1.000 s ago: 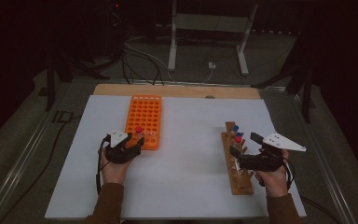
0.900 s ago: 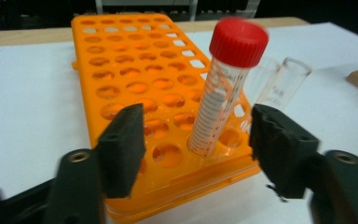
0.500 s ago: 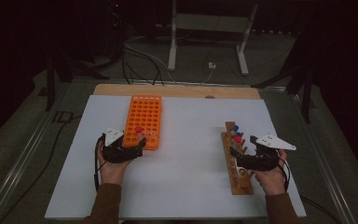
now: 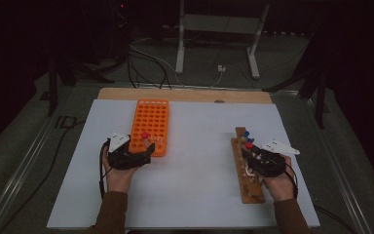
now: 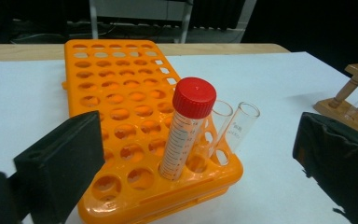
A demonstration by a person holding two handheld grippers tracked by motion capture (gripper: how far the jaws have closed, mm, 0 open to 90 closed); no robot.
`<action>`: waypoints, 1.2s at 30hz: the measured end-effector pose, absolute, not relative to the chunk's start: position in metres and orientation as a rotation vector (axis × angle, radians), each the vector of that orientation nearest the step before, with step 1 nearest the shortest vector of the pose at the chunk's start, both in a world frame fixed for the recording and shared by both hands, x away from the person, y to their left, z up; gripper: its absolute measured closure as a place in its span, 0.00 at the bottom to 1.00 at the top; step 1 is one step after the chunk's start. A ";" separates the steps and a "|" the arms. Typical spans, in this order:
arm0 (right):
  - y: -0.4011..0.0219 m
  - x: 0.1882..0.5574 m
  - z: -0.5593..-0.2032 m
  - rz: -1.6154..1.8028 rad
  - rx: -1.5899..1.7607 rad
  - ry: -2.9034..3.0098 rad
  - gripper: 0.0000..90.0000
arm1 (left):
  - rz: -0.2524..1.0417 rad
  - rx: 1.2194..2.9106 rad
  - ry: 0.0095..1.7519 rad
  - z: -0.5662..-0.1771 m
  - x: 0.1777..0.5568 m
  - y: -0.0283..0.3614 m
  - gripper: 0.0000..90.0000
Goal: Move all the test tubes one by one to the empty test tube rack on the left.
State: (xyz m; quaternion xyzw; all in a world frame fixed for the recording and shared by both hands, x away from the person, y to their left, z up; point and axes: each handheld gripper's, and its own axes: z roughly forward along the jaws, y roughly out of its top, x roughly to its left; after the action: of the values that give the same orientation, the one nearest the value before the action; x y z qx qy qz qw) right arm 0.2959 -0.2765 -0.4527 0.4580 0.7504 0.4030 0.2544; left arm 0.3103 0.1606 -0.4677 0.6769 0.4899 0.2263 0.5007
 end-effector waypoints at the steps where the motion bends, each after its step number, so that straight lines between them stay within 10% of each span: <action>1: -0.276 0.297 -0.453 1.087 1.247 2.037 0.69 | 0.547 1.633 1.180 -0.467 0.310 0.160 0.02; 8: -0.271 0.300 -0.454 1.066 1.245 2.028 0.82 | 0.559 1.617 1.157 -0.461 0.307 0.159 0.01; 36: -0.280 0.281 -0.411 1.179 1.190 1.931 0.83 | 0.602 1.663 1.082 -0.449 0.300 0.140 0.01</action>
State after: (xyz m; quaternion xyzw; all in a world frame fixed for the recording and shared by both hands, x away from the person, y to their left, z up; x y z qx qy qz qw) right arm 0.2811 -0.2803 -0.4114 0.4458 0.7232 0.4416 0.2885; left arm 0.3001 0.1397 -0.4494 0.6903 0.4490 0.2500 0.5093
